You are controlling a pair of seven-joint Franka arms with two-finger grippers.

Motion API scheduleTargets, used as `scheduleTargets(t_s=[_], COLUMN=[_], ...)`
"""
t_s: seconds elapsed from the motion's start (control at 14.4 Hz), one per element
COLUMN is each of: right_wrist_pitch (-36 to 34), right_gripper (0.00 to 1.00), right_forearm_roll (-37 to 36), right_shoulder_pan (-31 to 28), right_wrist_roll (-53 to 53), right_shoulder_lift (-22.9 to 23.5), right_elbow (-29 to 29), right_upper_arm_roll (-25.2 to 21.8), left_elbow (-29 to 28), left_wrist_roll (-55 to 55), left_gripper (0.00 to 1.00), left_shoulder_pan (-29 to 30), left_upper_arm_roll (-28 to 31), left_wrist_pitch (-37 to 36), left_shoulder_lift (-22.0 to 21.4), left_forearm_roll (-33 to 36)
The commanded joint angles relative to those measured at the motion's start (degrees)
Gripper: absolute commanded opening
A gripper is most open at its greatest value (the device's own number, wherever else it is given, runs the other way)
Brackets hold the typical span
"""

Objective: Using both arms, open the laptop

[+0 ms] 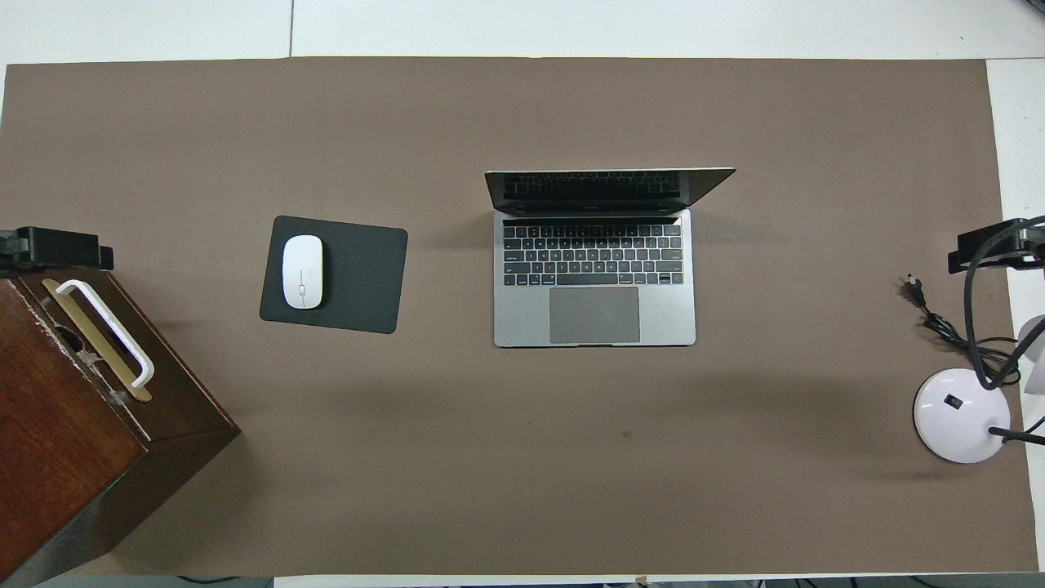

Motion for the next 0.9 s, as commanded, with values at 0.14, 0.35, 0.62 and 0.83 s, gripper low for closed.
scheduleTargets(t_s=[0.14, 0.35, 0.62, 0.83], right_wrist_pitch=[0.83, 0.83, 0.92, 0.92], right_gripper=[1.0, 1.0, 1.0, 1.0], right_forearm_roll=[0.12, 0.12, 0.12, 0.12], right_shoulder_pan=[-0.76, -0.76, -0.76, -0.76], right_wrist_roll=[-1.33, -1.33, -1.33, -1.15], right_shoulder_lift=[-2.49, -2.58, -2.58, -2.75], right_elbow=[-1.31, -1.31, -1.4, -1.57], right_upper_arm_roll=[0.43, 0.43, 0.43, 0.43], left_elbow=[11.46, 14.38, 13.94, 13.68], left_wrist_roll=[0.6, 0.6, 0.6, 0.6], left_gripper=[1.0, 1.0, 1.0, 1.0], left_shoulder_pan=[0.87, 0.87, 0.96, 0.96], left_upper_arm_roll=[-0.4, -0.58, -0.67, -0.67], left_wrist_pitch=[-8.43, -11.68, -10.99, -10.9], left_shoulder_lift=[6.82, 8.15, 9.2, 10.08], left_forearm_roll=[0.73, 0.73, 0.12, 0.03])
